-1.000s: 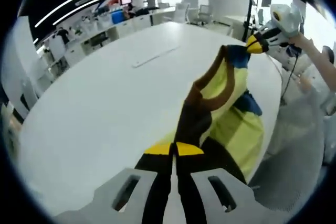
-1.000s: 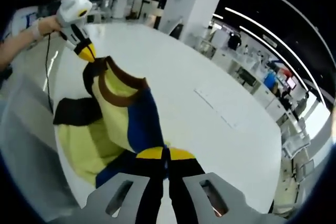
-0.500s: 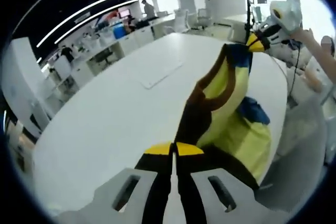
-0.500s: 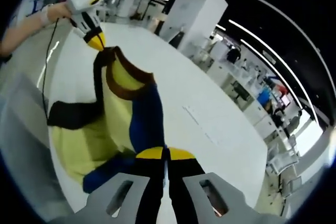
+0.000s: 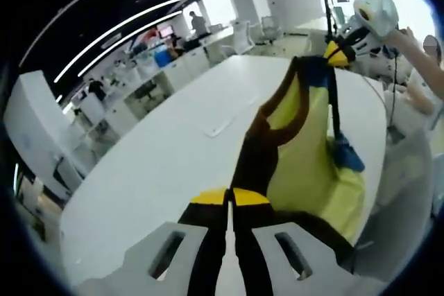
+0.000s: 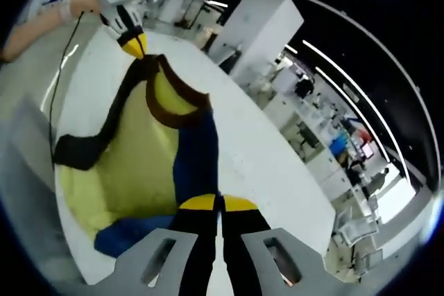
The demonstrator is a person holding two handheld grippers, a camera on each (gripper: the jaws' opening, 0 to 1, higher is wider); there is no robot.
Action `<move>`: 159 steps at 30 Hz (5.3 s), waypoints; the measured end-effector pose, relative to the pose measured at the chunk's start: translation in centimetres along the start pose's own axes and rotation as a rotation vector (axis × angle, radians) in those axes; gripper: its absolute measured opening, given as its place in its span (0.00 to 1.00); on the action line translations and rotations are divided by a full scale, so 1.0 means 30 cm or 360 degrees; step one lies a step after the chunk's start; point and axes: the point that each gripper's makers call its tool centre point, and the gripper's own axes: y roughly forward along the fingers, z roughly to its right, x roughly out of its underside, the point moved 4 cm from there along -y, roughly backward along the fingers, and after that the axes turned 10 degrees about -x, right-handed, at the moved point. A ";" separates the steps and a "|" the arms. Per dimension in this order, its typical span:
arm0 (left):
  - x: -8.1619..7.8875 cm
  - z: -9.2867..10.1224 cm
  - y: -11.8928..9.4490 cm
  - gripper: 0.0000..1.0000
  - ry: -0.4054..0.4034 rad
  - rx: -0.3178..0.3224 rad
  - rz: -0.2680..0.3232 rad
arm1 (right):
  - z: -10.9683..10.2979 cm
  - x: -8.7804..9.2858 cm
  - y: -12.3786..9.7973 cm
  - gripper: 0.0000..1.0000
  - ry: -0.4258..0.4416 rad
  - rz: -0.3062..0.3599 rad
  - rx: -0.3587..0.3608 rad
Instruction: Fold the garment on the visible template until the final outline fits inside the template.
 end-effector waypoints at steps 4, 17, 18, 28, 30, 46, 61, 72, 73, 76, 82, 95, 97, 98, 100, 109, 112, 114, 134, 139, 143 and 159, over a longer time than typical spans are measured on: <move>-0.032 -0.014 -0.020 0.00 0.0026 -0.0025 0.0020 | 0.025 -0.030 -0.019 0.01 -0.0036 0.0011 0.0025; -0.142 -0.084 -0.107 0.00 0.0120 -0.0113 0.0078 | 0.085 -0.140 -0.095 0.01 -0.0144 0.0031 0.0081; -0.149 -0.090 -0.114 0.00 0.0126 -0.0120 0.0083 | 0.090 -0.148 -0.101 0.01 -0.0149 0.0034 0.0083; -0.233 -0.150 -0.202 0.00 0.0195 -0.0188 0.0134 | 0.112 -0.244 -0.209 0.01 -0.0214 0.0079 0.0122; -0.250 -0.164 -0.216 0.00 0.0206 -0.0200 0.0144 | 0.128 -0.252 -0.231 0.01 -0.0234 0.0076 0.0129; -0.324 -0.151 -0.381 0.00 0.0308 -0.0267 0.0207 | 0.060 -0.316 -0.392 0.01 -0.0307 0.0086 0.0177; -0.311 -0.085 -0.558 0.00 0.0321 -0.0295 0.0240 | -0.042 -0.350 -0.492 0.01 -0.0354 0.0138 0.0200; -0.271 -0.017 -0.658 0.00 0.0315 -0.0289 0.0253 | -0.129 -0.345 -0.543 0.01 -0.0360 0.0147 0.0182; -0.265 -0.009 -0.661 0.00 0.0315 -0.0281 0.0247 | -0.139 -0.342 -0.543 0.01 -0.0356 0.0146 0.0175; -0.240 0.021 -0.668 0.00 0.0311 -0.0256 0.0228 | -0.173 -0.332 -0.540 0.01 -0.0350 0.0144 0.0147; -0.187 0.066 -0.649 0.00 0.0297 -0.0184 0.0181 | -0.220 -0.293 -0.510 0.01 -0.0316 0.0123 0.0091; -0.138 0.077 -0.541 0.00 0.0271 -0.0084 0.0124 | -0.241 -0.232 -0.397 0.01 -0.0253 0.0053 -0.0009; -0.130 0.074 -0.521 0.00 0.0264 -0.0072 0.0112 | -0.239 -0.224 -0.378 0.01 -0.0248 0.0040 -0.0024; -0.124 0.073 -0.507 0.00 0.0259 -0.0062 0.0104 | -0.236 -0.218 -0.366 0.01 -0.0245 0.0031 -0.0034; -0.115 0.068 -0.483 0.00 0.0251 -0.0045 0.0091 | -0.232 -0.210 -0.345 0.01 -0.0237 0.0022 -0.0047; -0.070 0.050 -0.378 0.00 0.0226 0.0016 0.0010 | -0.251 -0.182 -0.262 0.01 -0.0199 -0.0019 -0.0113; -0.057 0.040 -0.346 0.00 0.0225 0.0022 -0.0011 | -0.234 -0.187 -0.245 0.01 -0.0185 -0.0032 -0.0129; -0.049 0.033 -0.323 0.00 0.0213 0.0034 -0.0024 | -0.223 -0.175 -0.224 0.01 -0.0174 -0.0041 -0.0132; -0.002 -0.016 -0.072 0.00 0.0190 0.0062 -0.0092 | -0.105 -0.067 -0.006 0.01 -0.0098 -0.0126 -0.0196; 0.006 -0.030 -0.031 0.00 0.0185 0.0046 -0.0083 | -0.080 -0.049 0.037 0.01 -0.0074 -0.0128 -0.0199; 0.019 -0.048 0.010 0.00 0.0132 0.0033 -0.0079 | -0.064 -0.039 0.074 0.01 -0.0061 -0.0132 -0.0195; 0.061 -0.058 0.178 0.00 0.0090 0.0056 -0.0089 | -0.010 0.015 0.223 0.01 0.0010 -0.0191 -0.0218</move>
